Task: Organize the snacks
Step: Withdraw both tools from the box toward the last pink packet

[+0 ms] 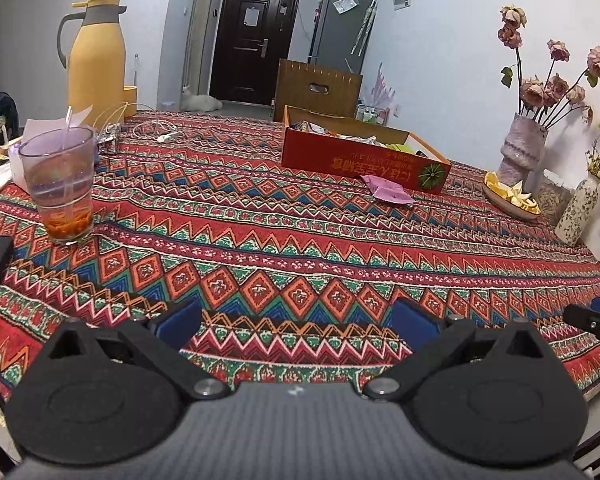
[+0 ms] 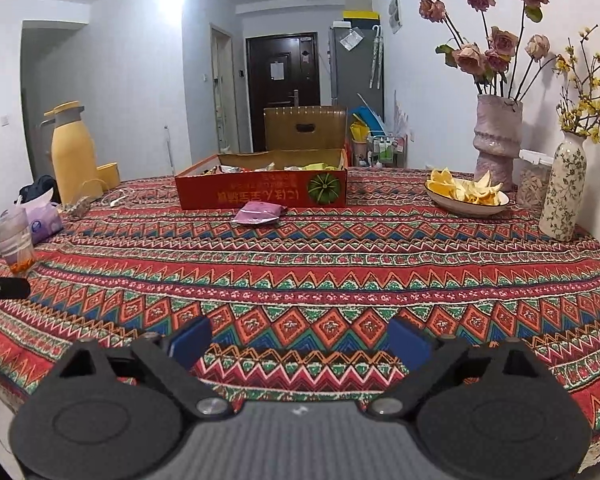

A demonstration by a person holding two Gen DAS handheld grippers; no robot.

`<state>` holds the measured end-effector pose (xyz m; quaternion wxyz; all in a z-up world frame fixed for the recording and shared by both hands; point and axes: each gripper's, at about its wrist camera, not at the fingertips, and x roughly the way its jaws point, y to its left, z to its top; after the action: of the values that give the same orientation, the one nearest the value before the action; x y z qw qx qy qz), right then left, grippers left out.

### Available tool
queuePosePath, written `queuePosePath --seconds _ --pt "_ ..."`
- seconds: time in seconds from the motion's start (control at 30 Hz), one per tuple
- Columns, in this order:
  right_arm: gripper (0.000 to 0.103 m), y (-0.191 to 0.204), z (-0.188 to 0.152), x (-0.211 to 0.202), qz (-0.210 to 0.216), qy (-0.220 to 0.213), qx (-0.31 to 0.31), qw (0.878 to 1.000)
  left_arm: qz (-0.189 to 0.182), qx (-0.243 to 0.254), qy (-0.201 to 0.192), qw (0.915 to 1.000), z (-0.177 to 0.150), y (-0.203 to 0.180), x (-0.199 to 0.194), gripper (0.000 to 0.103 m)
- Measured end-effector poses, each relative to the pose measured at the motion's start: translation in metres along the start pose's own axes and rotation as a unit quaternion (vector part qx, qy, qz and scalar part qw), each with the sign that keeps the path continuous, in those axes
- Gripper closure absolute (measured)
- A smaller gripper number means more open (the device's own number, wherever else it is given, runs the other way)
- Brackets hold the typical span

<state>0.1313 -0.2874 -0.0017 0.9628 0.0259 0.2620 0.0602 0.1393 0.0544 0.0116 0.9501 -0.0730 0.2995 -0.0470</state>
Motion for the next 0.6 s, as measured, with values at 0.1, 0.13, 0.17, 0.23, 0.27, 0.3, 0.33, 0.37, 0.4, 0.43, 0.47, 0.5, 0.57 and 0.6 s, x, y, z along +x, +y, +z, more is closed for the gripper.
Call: queuePosePath --seconds 0.1,0.13,0.17,0.23,0.27,0.3,0.33,0.37,0.4,0.43,0.47,0.5,0.57,0.6 --pt "0.013 0.002 0.003 0.005 0.000 0.000 0.001 1.000 -0.004 -0.001 0.005 1.0000 0.001 0.001 0.005 0.000" --pt "0.014 0.002 0.003 0.006 0.002 0.001 0.001 1.000 -0.004 0.000 0.007 1.0000 0.001 0.002 0.007 0.000" --pt "0.016 0.003 0.004 0.008 0.004 0.002 0.002 1.000 -0.004 0.000 0.009 0.9999 0.002 0.003 0.009 0.000" --pt "0.019 0.003 0.004 0.012 0.005 0.005 0.003 1.000 -0.004 -0.002 0.012 0.9999 0.003 0.003 0.013 0.000" --pt "0.019 0.003 0.004 0.014 0.005 0.007 0.004 1.000 -0.005 -0.003 0.013 0.9999 0.003 0.004 0.015 0.000" --pt "0.019 0.002 0.005 0.017 0.005 0.009 0.005 1.000 -0.006 -0.004 0.014 0.9999 0.004 0.005 0.017 0.000" --pt "0.019 0.002 0.006 0.020 0.005 0.012 0.005 1.000 -0.007 -0.004 0.017 0.9998 0.005 0.005 0.020 0.000" --pt "0.019 0.002 0.007 0.022 0.005 0.013 0.005 1.000 -0.007 -0.003 0.019 0.9998 0.006 0.005 0.023 0.000" --pt "0.019 0.002 0.008 0.025 0.005 0.013 0.005 1.000 -0.007 -0.003 0.020 0.9998 0.007 0.005 0.025 0.000" --pt "0.019 0.002 0.010 0.028 0.007 0.014 0.004 1.000 -0.007 -0.003 0.021 0.9997 0.009 0.005 0.028 0.000" --pt "0.019 0.002 0.012 0.032 0.007 0.014 0.004 1.000 -0.007 -0.003 0.023 0.9997 0.010 0.006 0.031 0.000" --pt "0.019 0.001 0.013 0.035 0.008 0.014 0.004 1.000 -0.007 -0.003 0.023 0.9997 0.012 0.006 0.034 0.000" --pt "0.019 0.001 0.018 0.043 0.008 0.014 0.003 1.000 -0.006 -0.002 0.025 0.9997 0.017 0.006 0.040 0.000" --pt "0.019 0.001 0.020 0.047 0.009 0.014 0.003 1.000 -0.005 -0.001 0.026 0.9997 0.019 0.006 0.044 0.000"
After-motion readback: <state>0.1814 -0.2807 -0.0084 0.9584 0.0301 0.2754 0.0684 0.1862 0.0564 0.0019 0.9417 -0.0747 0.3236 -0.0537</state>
